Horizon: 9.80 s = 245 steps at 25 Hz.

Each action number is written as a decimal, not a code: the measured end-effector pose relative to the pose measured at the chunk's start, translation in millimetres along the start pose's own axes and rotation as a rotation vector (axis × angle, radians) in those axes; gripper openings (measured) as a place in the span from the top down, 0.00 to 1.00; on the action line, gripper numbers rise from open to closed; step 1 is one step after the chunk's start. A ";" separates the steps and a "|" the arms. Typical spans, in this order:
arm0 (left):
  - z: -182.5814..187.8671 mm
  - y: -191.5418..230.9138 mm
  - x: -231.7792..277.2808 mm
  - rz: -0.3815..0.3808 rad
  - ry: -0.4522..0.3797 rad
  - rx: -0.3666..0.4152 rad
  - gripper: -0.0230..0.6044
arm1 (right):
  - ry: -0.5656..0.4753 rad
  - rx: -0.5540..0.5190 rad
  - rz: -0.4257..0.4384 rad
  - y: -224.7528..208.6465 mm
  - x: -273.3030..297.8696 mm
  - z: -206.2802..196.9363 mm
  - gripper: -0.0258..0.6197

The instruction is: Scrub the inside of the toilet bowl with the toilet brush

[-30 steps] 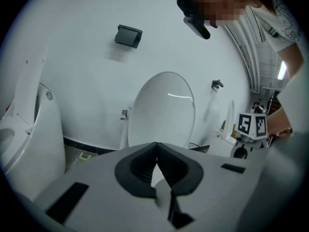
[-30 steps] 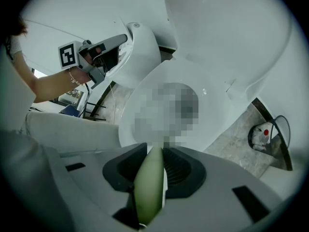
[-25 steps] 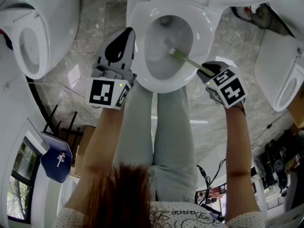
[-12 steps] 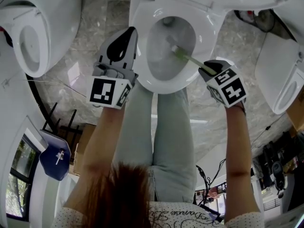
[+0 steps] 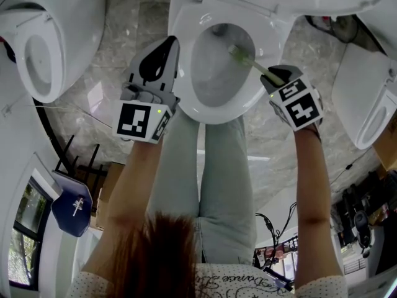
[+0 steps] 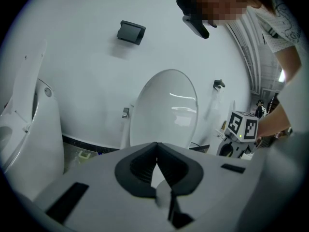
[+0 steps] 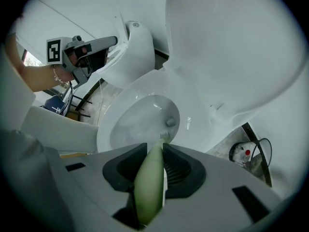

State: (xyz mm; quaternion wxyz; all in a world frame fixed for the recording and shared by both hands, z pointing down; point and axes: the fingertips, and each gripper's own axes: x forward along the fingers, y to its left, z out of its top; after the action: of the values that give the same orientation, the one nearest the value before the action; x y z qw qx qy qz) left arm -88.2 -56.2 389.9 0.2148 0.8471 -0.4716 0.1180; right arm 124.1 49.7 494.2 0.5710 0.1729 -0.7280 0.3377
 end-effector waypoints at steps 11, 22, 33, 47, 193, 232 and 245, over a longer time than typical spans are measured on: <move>-0.1 5.3 -0.1 -0.001 0.001 -0.001 0.96 | -0.052 0.007 -0.058 -11.4 3.1 12.1 0.78; -2.1 11.3 -7.7 0.010 0.003 0.002 0.96 | -0.114 -0.065 -0.143 -26.5 8.2 40.6 0.78; -4.2 14.1 -13.6 0.017 0.006 0.035 0.96 | -0.197 -0.016 -0.166 -36.4 15.1 52.4 0.78; -7.9 11.9 -15.5 0.016 0.008 0.029 0.96 | -0.399 0.352 -0.070 -40.7 30.5 66.0 0.78; -18.9 1.7 -43.9 -0.035 -0.023 -0.009 0.96 | -0.140 0.117 -0.096 -40.3 22.3 43.2 0.78; -25.8 8.9 -43.4 -0.022 -0.007 -0.012 0.96 | -0.381 0.456 0.115 -21.0 37.6 75.4 0.78; -26.7 -1.1 -41.3 -0.033 -0.003 -0.008 0.96 | -0.388 0.531 0.197 6.4 43.5 49.4 0.78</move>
State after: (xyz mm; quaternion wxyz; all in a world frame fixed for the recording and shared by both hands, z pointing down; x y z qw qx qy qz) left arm -108.9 -12.1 396.4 0.2195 0.8541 -0.4582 0.1114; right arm 72.2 26.0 527.6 0.3217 0.3053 -0.7231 0.5296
